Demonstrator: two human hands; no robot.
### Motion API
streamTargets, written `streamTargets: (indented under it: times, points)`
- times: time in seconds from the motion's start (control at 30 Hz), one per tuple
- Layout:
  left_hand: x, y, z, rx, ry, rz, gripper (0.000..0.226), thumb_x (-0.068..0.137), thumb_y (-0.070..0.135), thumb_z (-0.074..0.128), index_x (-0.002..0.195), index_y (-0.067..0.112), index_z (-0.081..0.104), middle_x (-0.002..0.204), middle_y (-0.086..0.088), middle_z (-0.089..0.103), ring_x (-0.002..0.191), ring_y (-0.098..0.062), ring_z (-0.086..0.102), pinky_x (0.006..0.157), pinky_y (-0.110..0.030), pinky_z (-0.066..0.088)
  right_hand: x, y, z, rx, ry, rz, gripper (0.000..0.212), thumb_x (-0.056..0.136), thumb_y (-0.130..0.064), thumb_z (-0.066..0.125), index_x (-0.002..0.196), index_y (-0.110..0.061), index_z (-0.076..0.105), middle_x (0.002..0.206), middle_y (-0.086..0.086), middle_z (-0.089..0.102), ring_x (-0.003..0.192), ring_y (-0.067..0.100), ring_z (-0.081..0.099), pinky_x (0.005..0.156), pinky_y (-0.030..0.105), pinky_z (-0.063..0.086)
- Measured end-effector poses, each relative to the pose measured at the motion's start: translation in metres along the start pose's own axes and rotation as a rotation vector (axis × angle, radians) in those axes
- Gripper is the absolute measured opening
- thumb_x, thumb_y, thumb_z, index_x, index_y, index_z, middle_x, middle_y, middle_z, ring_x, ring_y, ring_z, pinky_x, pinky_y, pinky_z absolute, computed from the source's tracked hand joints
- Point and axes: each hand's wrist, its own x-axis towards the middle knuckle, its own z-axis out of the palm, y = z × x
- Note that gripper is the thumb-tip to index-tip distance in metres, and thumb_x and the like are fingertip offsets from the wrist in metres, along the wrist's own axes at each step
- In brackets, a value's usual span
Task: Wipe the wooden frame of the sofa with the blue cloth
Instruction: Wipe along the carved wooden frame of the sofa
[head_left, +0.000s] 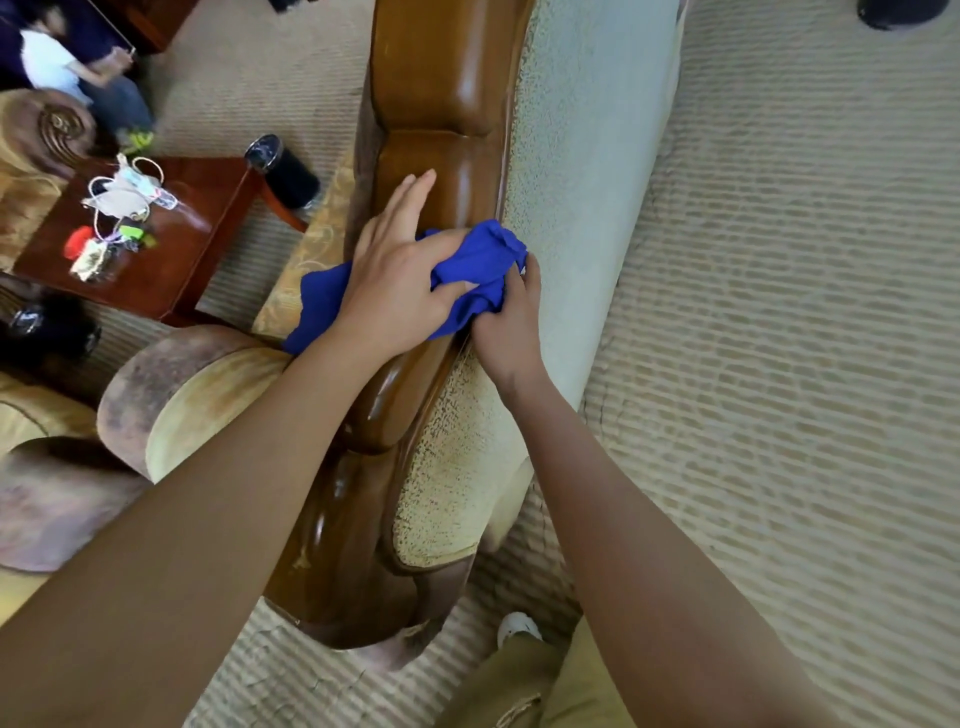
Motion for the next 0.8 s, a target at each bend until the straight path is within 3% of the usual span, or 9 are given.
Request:
streamTargets:
  times: [0.13,0.27,0.3,0.43,0.5,0.57,0.67,0.73,0.8]
  points:
    - [-0.001,0.001,-0.001,0.004,-0.008,-0.010,0.034,0.086,0.022,0.066,0.119,0.017,0.065,0.158,-0.010,0.015,0.146,-0.026,0.009,0.113,-0.038,0.010,-0.002,0.004,0.009,0.109,0.020,-0.046,0.056,0.067,-0.005,0.039,0.121,-0.004,0.056,0.134,0.011,0.043,0.119,0.027,0.048,0.103,0.052,0.039]
    - [-0.006,0.005,-0.002,-0.039,-0.067,-0.041,0.041,0.085,0.023,0.067,0.126,0.025,0.060,0.159,-0.006,0.008,0.147,-0.024,0.004,0.115,-0.041,0.009,-0.017,0.007,0.007,0.190,0.022,-0.040,0.045,0.069,-0.002,0.041,0.098,-0.030,0.061,0.120,0.015,0.054,0.108,0.030,0.054,0.099,0.051,0.042]
    - [-0.008,0.005,-0.004,-0.047,-0.094,-0.050,0.045,0.086,0.023,0.067,0.129,0.028,0.057,0.160,-0.005,0.005,0.147,-0.023,0.002,0.115,-0.043,0.010,-0.021,0.008,0.007,0.190,0.006,-0.041,0.043,0.069,-0.002,0.040,0.095,-0.029,0.061,0.118,0.015,0.055,0.107,0.029,0.054,0.098,0.049,0.044]
    - [-0.029,0.006,-0.010,0.049,-0.155,-0.079,0.070,0.086,0.035,0.062,0.146,0.040,0.026,0.159,-0.005,-0.009,0.146,-0.022,-0.007,0.116,-0.047,0.009,-0.027,0.008,0.002,0.099,-0.049,-0.031,0.033,0.071,-0.008,0.042,0.096,-0.013,0.062,0.119,0.018,0.053,0.105,0.030,0.054,0.093,0.043,0.044]
    - [-0.041,0.006,-0.013,0.063,-0.153,-0.130,0.086,0.084,0.043,0.062,0.149,0.040,0.007,0.159,-0.004,-0.013,0.146,-0.024,-0.008,0.116,-0.049,0.008,-0.040,0.007,-0.001,0.025,-0.046,-0.066,0.027,0.070,-0.009,0.042,0.088,-0.016,0.061,0.114,0.015,0.054,0.104,0.030,0.054,0.091,0.042,0.044]
    - [-0.050,0.005,-0.017,0.046,-0.163,-0.181,0.094,0.081,0.049,0.062,0.149,0.041,-0.003,0.158,-0.002,-0.015,0.146,-0.024,-0.007,0.115,-0.052,0.010,-0.059,0.005,-0.001,-0.008,-0.057,-0.105,0.024,0.071,-0.003,0.043,0.083,-0.018,0.057,0.102,0.008,0.055,0.096,0.023,0.054,0.083,0.031,0.044]
    - [-0.062,-0.003,-0.022,0.036,-0.189,-0.160,0.093,0.080,0.052,0.060,0.149,0.041,-0.002,0.159,0.000,-0.013,0.146,-0.024,-0.006,0.114,-0.051,0.009,-0.090,0.011,0.005,-0.016,-0.087,-0.089,0.032,0.077,0.008,0.046,0.095,-0.018,0.055,0.095,-0.003,0.055,0.091,0.013,0.053,0.080,0.023,0.044]
    - [-0.070,-0.010,-0.021,0.027,-0.173,-0.085,0.087,0.081,0.057,0.055,0.150,0.039,0.005,0.160,-0.001,-0.006,0.146,-0.021,-0.003,0.115,-0.048,0.010,-0.108,0.012,0.011,0.002,-0.069,-0.020,0.027,0.081,0.005,0.048,0.096,-0.018,0.053,0.082,-0.010,0.053,0.072,0.000,0.049,0.067,0.014,0.040]
    - [-0.078,-0.019,-0.021,0.024,-0.145,-0.035,0.080,0.080,0.064,0.046,0.149,0.038,0.015,0.160,0.000,0.003,0.146,-0.018,0.001,0.116,-0.047,0.010,-0.121,0.010,0.020,0.052,-0.023,0.046,0.017,0.084,-0.003,0.049,0.094,-0.015,0.054,0.071,-0.011,0.050,0.060,0.001,0.044,0.060,0.015,0.036]
